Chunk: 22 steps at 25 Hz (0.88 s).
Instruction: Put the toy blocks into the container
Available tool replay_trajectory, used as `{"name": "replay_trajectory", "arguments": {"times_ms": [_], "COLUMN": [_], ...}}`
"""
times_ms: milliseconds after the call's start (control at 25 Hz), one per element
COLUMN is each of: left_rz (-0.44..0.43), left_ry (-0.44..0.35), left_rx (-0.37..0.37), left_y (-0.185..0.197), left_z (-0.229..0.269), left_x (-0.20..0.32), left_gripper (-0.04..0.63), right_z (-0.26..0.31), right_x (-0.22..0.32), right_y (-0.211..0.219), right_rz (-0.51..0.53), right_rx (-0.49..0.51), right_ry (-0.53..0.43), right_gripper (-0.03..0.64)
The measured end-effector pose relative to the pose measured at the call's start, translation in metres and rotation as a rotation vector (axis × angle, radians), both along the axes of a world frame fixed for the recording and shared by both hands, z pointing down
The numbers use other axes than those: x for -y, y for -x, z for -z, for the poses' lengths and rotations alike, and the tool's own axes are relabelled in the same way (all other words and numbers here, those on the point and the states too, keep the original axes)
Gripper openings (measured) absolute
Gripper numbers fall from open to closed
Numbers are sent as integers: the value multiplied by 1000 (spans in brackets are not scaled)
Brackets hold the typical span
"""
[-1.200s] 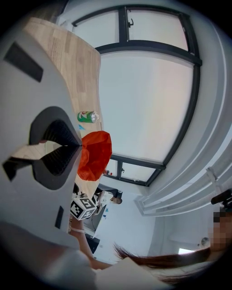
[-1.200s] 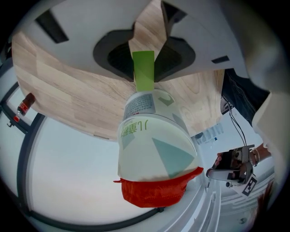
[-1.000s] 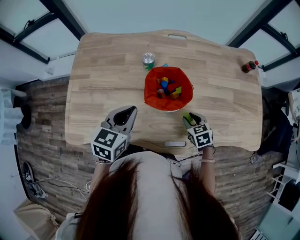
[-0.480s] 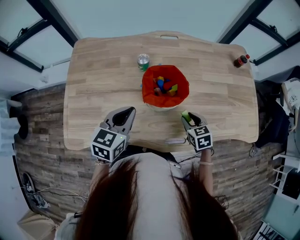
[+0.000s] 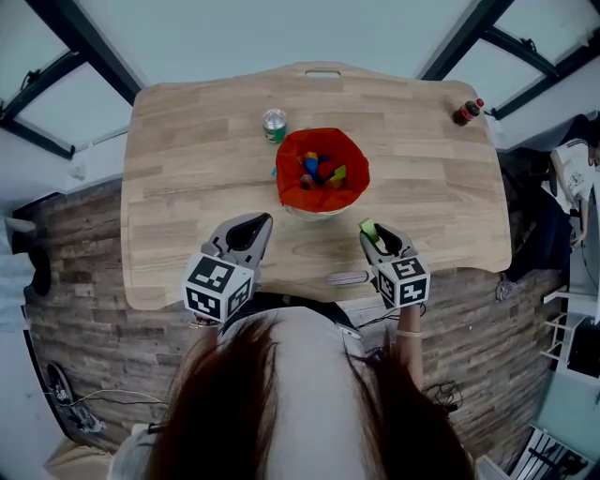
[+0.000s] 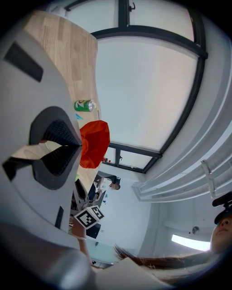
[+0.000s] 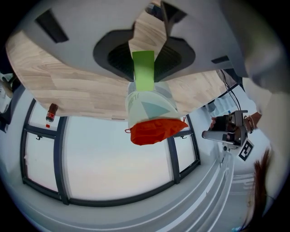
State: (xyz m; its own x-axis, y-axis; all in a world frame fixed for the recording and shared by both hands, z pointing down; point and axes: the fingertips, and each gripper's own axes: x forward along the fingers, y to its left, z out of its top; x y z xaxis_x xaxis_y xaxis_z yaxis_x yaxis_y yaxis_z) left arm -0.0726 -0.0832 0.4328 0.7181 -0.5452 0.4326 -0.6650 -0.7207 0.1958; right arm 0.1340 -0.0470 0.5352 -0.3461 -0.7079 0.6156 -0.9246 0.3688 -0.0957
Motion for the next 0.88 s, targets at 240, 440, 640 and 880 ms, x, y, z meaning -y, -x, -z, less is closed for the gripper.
{"name": "replay_trajectory", "arguments": {"times_ms": [240, 440, 640, 880], "left_rz": [-18, -18, -8, 7], "left_ry": [3, 8, 5, 2], "left_rx": [-8, -12, -15, -14], "left_y": [-1, 1, 7, 16], "left_z": [0, -1, 0, 0], "left_x": [4, 8, 13, 18], "left_gripper": [9, 9, 9, 9], "right_z": [32, 59, 82, 102], "right_x": [9, 19, 30, 44], "right_y": [8, 14, 23, 32], "right_rz": [-21, -25, -23, -14], "right_rx": [64, 104, 152, 173], "right_ry": [-78, -144, -195, -247], "right_gripper": [152, 150, 150, 150]}}
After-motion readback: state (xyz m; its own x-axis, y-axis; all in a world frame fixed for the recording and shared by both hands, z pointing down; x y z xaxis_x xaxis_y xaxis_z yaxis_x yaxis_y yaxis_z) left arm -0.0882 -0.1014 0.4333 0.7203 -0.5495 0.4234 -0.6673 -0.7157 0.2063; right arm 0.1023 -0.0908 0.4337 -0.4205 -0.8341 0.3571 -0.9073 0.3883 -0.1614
